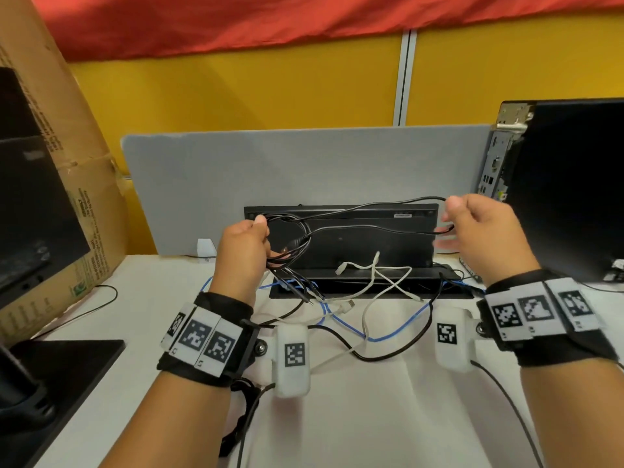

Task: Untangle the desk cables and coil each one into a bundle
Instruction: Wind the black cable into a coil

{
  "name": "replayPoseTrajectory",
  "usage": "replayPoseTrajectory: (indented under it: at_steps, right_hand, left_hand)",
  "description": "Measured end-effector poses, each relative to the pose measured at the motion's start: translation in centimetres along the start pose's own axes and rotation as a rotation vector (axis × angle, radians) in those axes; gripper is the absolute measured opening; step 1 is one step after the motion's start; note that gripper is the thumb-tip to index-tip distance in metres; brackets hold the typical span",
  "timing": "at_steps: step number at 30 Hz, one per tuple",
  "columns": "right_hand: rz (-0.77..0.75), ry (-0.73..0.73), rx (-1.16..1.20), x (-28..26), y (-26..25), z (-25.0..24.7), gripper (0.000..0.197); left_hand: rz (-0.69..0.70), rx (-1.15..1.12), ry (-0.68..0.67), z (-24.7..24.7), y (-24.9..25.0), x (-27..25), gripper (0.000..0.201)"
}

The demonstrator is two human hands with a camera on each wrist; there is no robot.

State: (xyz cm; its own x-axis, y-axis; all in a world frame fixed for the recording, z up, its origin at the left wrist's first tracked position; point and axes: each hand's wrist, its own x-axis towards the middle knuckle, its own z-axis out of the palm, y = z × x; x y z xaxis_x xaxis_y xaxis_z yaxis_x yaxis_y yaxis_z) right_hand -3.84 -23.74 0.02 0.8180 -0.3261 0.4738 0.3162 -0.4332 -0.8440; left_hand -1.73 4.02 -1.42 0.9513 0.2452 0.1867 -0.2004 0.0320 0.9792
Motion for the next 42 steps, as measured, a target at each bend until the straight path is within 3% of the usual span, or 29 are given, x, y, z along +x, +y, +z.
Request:
replayPoseTrajectory:
  at_steps: [3, 5, 12, 15, 19, 22, 25, 28, 31, 33, 35, 39, 42]
  right_hand:
    - [0.27, -0.11, 0.679, -0.7, -1.0, 0.7, 0.033]
    - [0.292, -0.127, 0.745, -0.9, -1.2, 0.8, 0.031]
    - [-0.01, -0.076, 0.228, -0.3, -0.2, 0.0, 0.028]
    - [-0.104, -0.18, -0.066, -0.5, -0.2, 0.2, 0.025]
    - [-0.074, -0.383, -0.331, -1.1, -0.9, 0.5, 0.021]
    - [-0.195, -0.32, -0.297, -2.4, -2.8, 1.2, 0.02]
    - [-0.229, -0.427, -0.194, -4.1, -4.6, 2.3, 0.021]
    - [-0.281, -0.55, -0.355, -4.9, -4.7, 3.7, 0.012]
    - [-0.394, -0.442, -0.457, -4.7, -4.2, 4.0, 0.014]
    - [-0.441, -0.235, -0.394, -4.3, -3.9, 3.6, 0.012]
    - [-0.42, -0.122, -0.29, -3.9, -3.6, 3.4, 0.01]
    - [-0.175, -0.117, 0.03, -4.0, -3.0, 4.3, 0.01]
    - [-0.016, -0.219, 0.377, -4.4, -3.4, 5.2, 0.018]
  left_hand:
    - [-0.006, 0.008, 0.02, 0.2, -0.2, 0.1, 0.038]
    - [-0.026, -0.006, 0.031, 0.3, -0.3, 0.2, 0.038]
    - [-0.037, -0.062, 0.077, -0.6, 0.0, 0.4, 0.036]
    - [-0.069, -0.104, 0.055, -0.2, 0.4, 0.1, 0.035]
    - [-0.077, -0.076, -0.009, 0.7, 0.8, -0.6, 0.035]
    - [-0.058, -0.012, -0.053, 1.6, 0.7, -1.2, 0.035]
    - [0.005, 0.077, -0.083, 2.4, 0.3, -1.7, 0.038]
    - [0.051, 0.154, -0.115, 3.1, 0.2, -2.2, 0.037]
    - [0.071, 0.181, -0.122, 3.2, 0.5, -2.3, 0.036]
    - [0.073, 0.137, -0.157, 2.7, 0.7, -2.2, 0.036]
    - [0.068, 0.025, -0.235, 2.3, 0.8, -2.3, 0.034]
    - [0.025, -0.289, -0.38, 2.8, 0.8, -3.3, 0.03]
    - [0.037, -0.353, -0.427, 3.8, 0.8, -4.2, 0.03]
